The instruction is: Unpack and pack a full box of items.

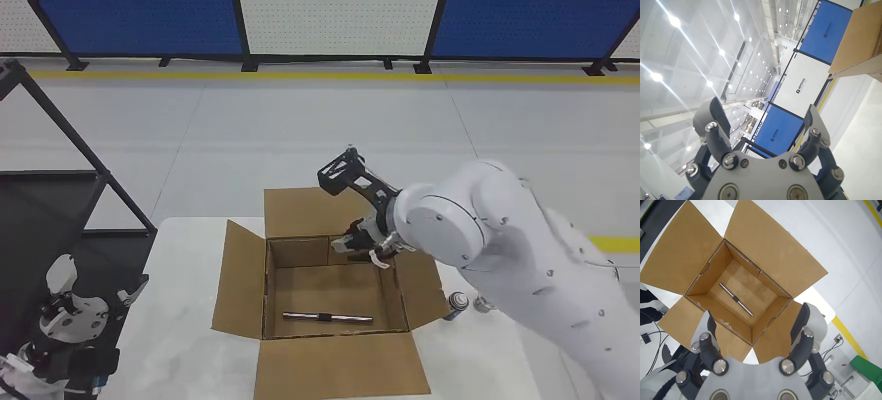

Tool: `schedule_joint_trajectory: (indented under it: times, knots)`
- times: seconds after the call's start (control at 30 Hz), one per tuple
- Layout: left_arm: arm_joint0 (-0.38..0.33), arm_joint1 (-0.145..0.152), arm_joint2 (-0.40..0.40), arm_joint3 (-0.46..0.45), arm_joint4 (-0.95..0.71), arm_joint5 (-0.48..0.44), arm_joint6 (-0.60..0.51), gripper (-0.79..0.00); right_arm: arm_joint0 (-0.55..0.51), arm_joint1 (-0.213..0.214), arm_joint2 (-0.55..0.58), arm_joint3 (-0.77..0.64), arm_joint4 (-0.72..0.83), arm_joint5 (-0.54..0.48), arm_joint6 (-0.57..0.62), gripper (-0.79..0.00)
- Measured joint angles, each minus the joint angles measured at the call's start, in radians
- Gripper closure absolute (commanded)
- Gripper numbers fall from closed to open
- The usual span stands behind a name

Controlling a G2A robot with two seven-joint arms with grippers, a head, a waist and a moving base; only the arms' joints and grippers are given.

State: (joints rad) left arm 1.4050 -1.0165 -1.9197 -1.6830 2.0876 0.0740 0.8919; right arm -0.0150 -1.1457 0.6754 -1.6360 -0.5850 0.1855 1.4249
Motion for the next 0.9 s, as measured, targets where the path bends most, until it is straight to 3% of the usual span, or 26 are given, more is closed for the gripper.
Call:
schedule_joint_trajectory:
  times: [0.23, 0.4, 0.63, 0.9]
  knots:
    - [0.000, 0.000, 0.000, 0.000, 0.000, 0.000, 0.000, -0.785, -0.005, 0.000, -0.002, -0.004, -0.005, -0.007, -0.006, -0.785]
    - [0.000, 0.000, 0.000, 0.000, 0.000, 0.000, 0.000, -0.785, 0.013, -0.019, -0.086, 0.031, -0.075, -0.118, 0.013, -0.785]
    - [0.000, 0.000, 0.000, 0.000, 0.000, 0.000, 0.000, -0.785, 0.110, -0.125, -0.276, 0.234, -0.096, -0.315, -0.056, -0.785]
    - [0.000, 0.000, 0.000, 0.000, 0.000, 0.000, 0.000, -0.785, 0.147, -0.268, -0.427, 0.506, -0.088, -0.448, -0.094, -0.785]
